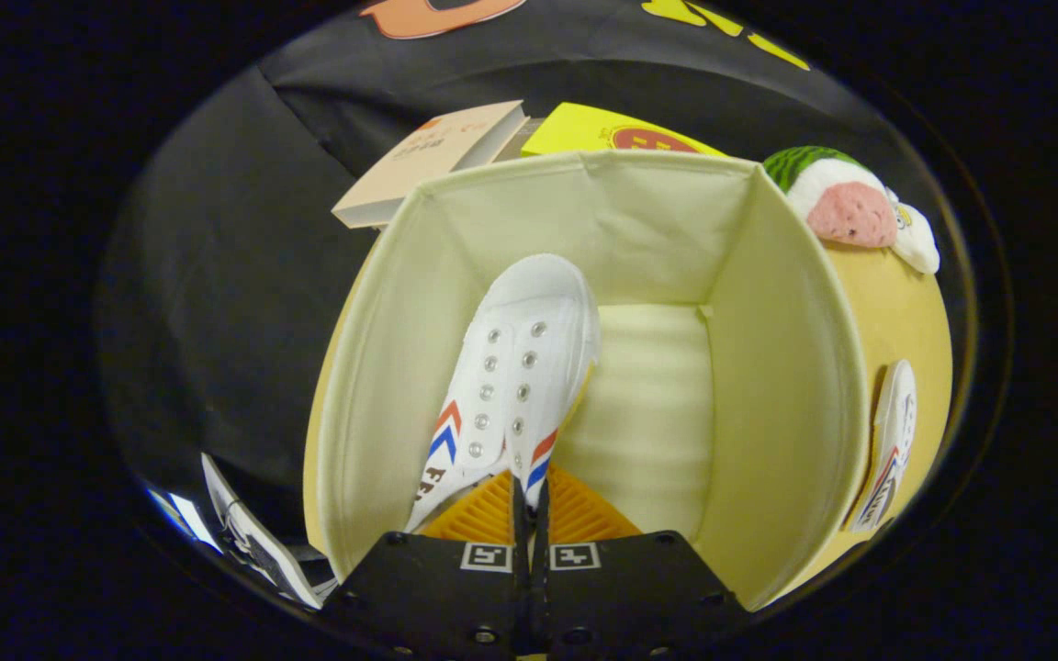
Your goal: Open the storage box then place both shoes into the box .Put the left shoe in first, then the right shoe, with the right side of both shoes facing outward in a uniform manner.
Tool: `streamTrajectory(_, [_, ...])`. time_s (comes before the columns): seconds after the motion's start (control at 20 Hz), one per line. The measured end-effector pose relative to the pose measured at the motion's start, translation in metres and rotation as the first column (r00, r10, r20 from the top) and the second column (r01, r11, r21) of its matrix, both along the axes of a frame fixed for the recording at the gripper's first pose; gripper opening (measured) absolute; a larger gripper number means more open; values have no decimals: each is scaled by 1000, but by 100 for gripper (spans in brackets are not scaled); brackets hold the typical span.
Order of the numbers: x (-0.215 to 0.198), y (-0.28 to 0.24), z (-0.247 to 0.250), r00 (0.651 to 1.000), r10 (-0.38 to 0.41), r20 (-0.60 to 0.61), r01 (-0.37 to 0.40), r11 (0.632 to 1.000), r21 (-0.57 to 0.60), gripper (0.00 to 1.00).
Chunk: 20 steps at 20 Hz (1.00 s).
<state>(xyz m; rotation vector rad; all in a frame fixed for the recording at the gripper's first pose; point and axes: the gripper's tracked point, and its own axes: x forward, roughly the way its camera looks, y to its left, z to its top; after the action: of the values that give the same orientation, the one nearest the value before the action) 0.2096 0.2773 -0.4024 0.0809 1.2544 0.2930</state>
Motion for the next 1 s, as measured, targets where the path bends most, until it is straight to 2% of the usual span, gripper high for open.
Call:
streamTrajectory(0.25, [4,0,-17,1000,15,-18,-16,999,-47,0])
streamTrajectory(0.5, [-1,-1,-21,998,14,-65,-16,1000,-21,2])
streamTrajectory(0.55, [-2,2,-16,997,20,-70,-19,1000,13,8])
streamTrajectory(0.6, [-3,0,-10,998,29,-64,-27,999,26,10])
streamTrajectory(0.7, [-8,-6,14,998,54,-27,-52,997,59,26])
streamTrajectory(0.75, [-11,-10,31,997,71,-11,-70,994,86,30])
streamTrajectory(0.9, [-18,-35,81,994,98,56,-104,988,112,54])
streamTrajectory(1.0, [-28,-52,112,989,115,97,-129,980,149,65])
